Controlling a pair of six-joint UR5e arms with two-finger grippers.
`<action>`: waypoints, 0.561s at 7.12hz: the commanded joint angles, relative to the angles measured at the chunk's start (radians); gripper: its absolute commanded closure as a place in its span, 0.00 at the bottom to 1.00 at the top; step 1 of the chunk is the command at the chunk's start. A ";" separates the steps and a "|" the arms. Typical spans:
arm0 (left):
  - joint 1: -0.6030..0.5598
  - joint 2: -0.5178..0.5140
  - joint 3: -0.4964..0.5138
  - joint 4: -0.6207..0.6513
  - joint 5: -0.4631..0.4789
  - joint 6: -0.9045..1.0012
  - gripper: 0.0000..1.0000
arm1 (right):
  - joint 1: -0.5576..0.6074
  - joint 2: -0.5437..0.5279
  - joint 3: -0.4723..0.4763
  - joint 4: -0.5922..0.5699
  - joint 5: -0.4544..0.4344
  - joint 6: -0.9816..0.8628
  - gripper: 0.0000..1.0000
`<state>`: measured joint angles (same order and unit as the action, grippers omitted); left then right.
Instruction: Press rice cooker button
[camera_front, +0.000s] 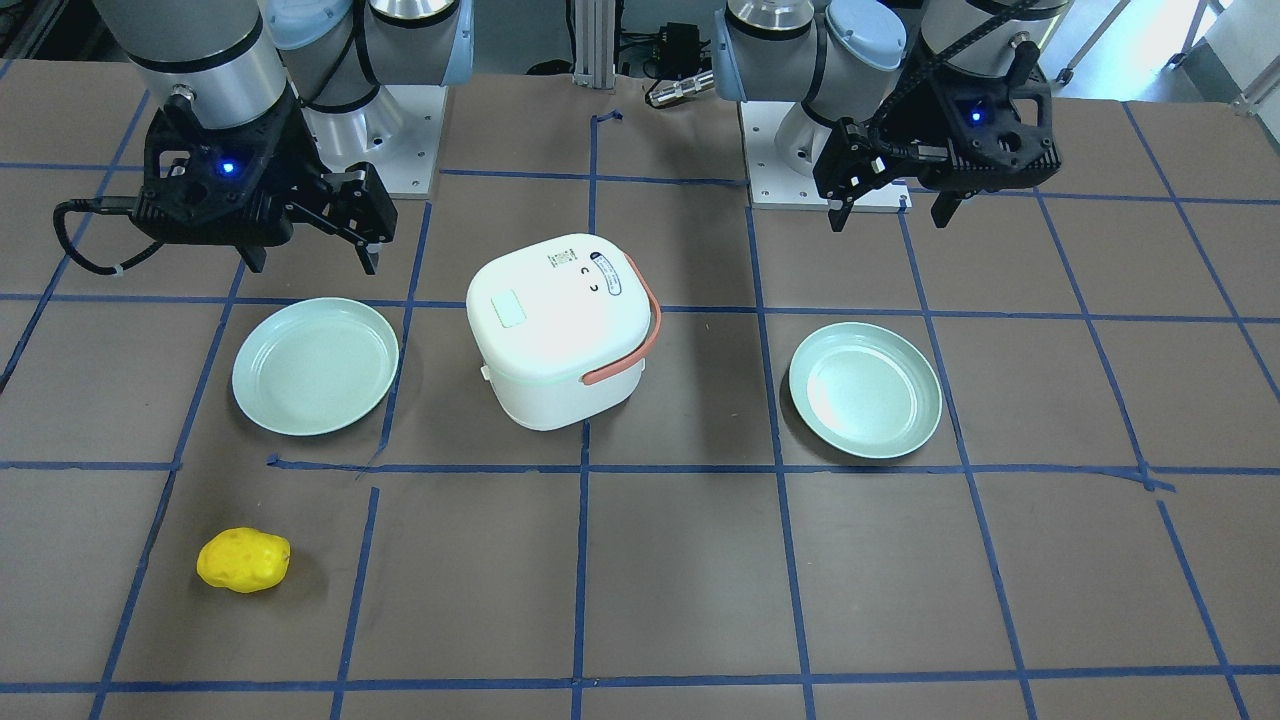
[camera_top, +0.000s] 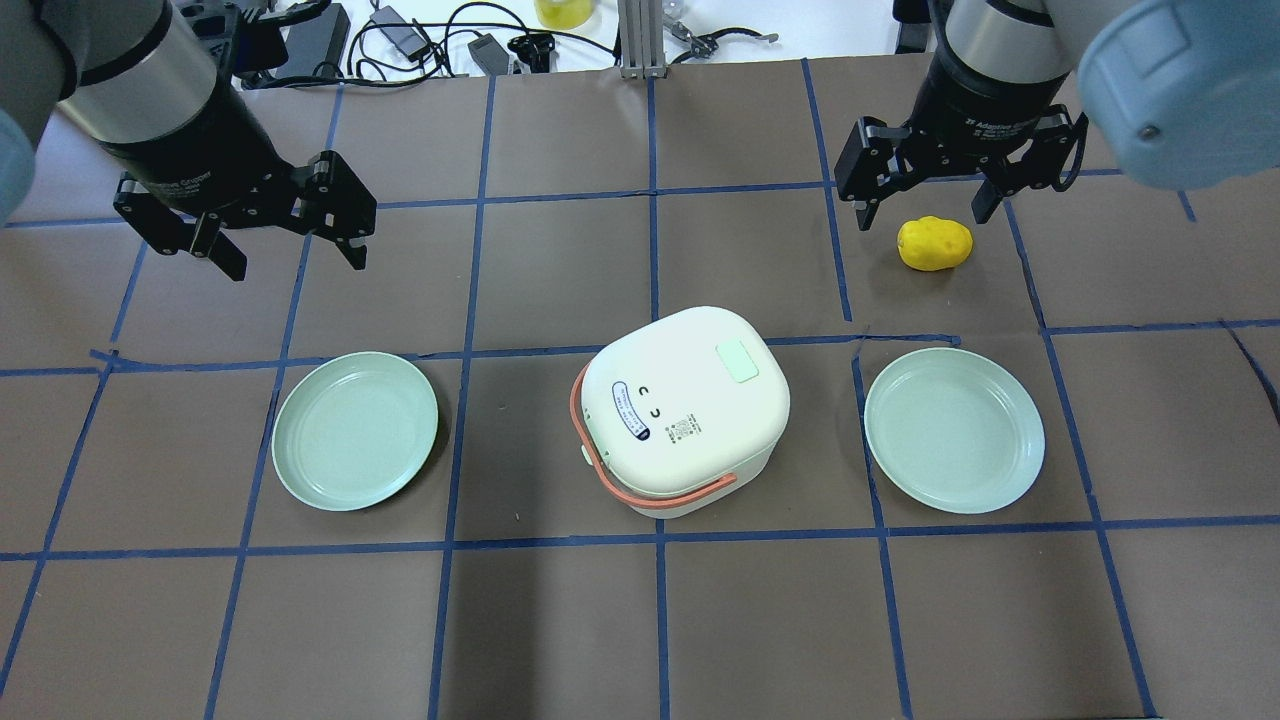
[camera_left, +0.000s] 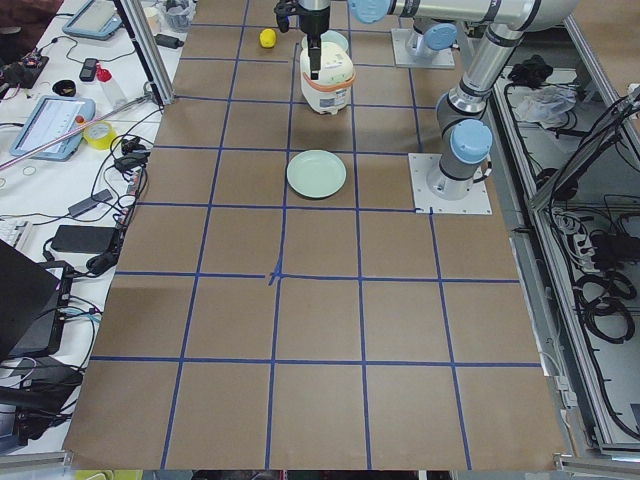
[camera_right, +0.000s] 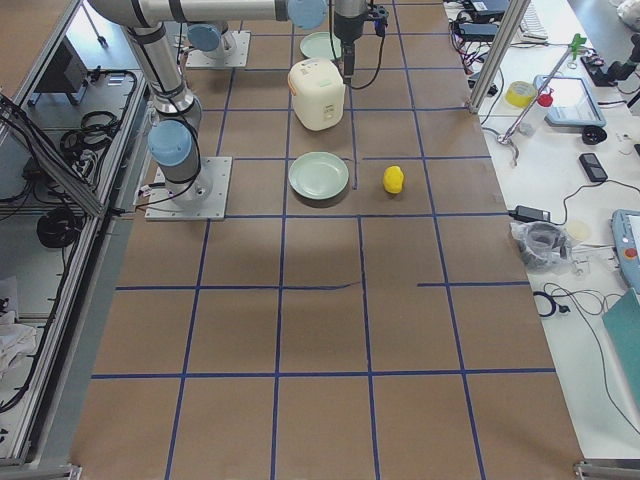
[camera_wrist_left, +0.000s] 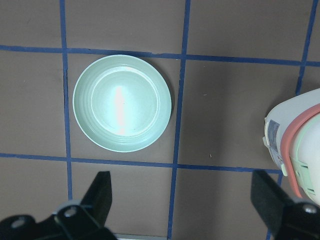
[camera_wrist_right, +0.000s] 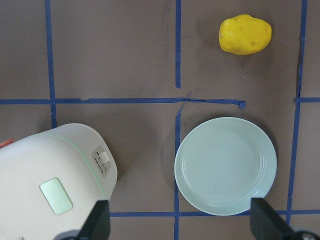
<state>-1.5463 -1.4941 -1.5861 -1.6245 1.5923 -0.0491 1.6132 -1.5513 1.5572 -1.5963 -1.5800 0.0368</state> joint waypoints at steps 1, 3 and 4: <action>0.000 0.000 0.000 0.000 0.000 0.000 0.00 | 0.002 -0.001 0.000 0.030 0.005 0.000 0.00; 0.000 0.000 0.000 0.000 0.000 0.000 0.00 | 0.010 -0.007 -0.002 0.030 0.011 0.005 0.28; 0.000 0.000 0.000 0.000 0.000 0.000 0.00 | 0.011 -0.007 -0.002 0.030 0.050 0.006 0.45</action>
<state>-1.5463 -1.4941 -1.5861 -1.6245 1.5923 -0.0491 1.6213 -1.5571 1.5558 -1.5673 -1.5620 0.0412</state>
